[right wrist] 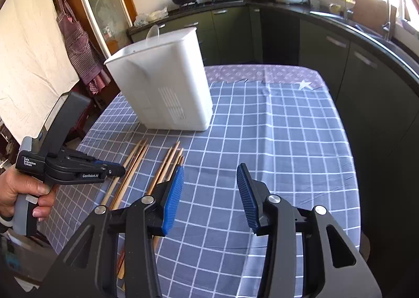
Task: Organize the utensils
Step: 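Grasp one wooden chopstick with the left tool while the right tool grasps another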
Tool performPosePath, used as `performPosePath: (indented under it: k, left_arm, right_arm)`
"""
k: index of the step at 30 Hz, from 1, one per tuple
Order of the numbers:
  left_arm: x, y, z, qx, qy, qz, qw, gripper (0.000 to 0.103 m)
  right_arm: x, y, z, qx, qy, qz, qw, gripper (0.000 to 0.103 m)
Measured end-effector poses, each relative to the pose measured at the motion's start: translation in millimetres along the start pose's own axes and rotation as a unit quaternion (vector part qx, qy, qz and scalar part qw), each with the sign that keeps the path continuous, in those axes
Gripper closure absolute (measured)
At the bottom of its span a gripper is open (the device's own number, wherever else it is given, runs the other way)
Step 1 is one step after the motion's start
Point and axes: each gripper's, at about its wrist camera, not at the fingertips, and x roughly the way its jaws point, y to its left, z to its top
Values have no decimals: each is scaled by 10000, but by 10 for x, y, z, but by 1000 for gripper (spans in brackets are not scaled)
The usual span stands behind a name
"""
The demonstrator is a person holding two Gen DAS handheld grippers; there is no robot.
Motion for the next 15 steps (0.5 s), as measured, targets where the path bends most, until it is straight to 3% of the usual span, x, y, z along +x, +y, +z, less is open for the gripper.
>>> performPosePath:
  k: [7,15]
  left_arm:
    - [-380,161,-100,57,-539,-226,9983,97]
    - [-789,276,-298,174,-1074,-525,9927,97]
  right_arm:
    - [505,139,9,-59,971,372,9946,61]
    - [843,284,50,-95,1456,315,9888,73]
